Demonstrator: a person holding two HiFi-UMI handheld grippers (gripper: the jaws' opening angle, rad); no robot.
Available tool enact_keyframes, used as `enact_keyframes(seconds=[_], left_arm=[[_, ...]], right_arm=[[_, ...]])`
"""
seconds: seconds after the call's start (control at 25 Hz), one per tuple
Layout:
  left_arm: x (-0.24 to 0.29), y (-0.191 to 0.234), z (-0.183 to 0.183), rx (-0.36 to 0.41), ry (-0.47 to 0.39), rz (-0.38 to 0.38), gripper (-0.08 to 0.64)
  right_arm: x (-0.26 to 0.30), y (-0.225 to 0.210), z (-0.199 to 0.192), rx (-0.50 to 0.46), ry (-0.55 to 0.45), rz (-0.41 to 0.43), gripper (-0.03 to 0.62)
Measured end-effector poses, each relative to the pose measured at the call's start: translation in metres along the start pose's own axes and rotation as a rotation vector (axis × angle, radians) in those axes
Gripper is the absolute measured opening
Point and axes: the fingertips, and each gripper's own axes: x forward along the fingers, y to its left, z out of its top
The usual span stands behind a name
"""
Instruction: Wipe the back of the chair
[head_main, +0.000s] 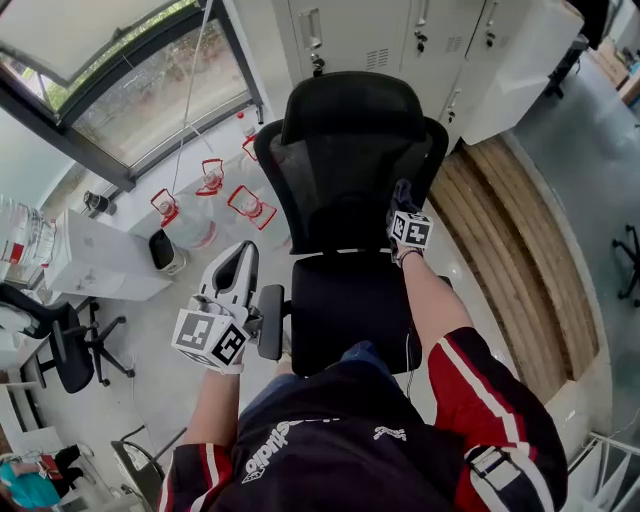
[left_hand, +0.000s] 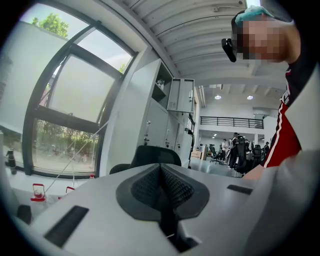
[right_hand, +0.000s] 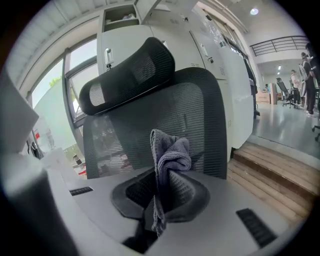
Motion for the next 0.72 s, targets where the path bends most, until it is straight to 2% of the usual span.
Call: enact_keyframes(seconds=[0.36, 0.72], left_arm=[[-0.025, 0.044, 0.003, -0.02, -0.015, 0.032, 0.023], [-0.056, 0.091, 0.006, -0.035, -0.017, 0.083, 0.025]], right_arm=[[0.028, 0.092, -0.011, -0.017, 0.024, 0.079, 0.057], [0.058, 0.194, -0.029, -0.08, 0.064, 0.181, 0.057]])
